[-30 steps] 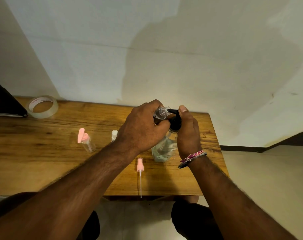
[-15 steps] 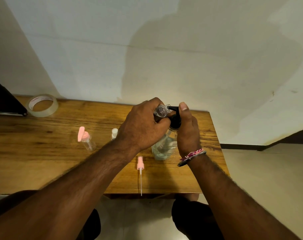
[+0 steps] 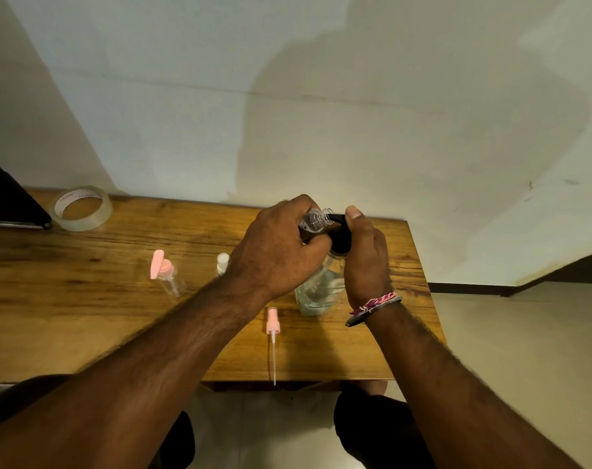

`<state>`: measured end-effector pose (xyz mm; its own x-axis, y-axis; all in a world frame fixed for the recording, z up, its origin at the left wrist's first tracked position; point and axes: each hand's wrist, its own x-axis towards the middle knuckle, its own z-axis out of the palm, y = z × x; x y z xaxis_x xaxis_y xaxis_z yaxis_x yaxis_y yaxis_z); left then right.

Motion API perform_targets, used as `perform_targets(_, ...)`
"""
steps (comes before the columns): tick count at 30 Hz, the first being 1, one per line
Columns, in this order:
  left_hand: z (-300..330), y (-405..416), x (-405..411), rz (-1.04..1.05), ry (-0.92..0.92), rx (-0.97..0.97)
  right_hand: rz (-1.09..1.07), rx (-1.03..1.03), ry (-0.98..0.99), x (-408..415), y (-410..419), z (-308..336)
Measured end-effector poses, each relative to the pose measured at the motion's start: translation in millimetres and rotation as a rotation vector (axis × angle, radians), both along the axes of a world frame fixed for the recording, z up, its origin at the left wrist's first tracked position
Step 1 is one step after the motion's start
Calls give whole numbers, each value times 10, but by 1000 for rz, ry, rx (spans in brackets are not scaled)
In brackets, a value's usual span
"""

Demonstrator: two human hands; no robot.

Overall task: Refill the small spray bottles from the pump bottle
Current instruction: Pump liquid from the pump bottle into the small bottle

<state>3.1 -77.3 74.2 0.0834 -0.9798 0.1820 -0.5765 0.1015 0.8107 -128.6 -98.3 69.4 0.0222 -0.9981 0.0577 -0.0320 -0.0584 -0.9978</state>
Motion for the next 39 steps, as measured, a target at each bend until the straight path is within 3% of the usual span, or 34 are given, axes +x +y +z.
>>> perform_targets(39,-29,-19,3,9,80,-2,29,-4,10,20,26,25)
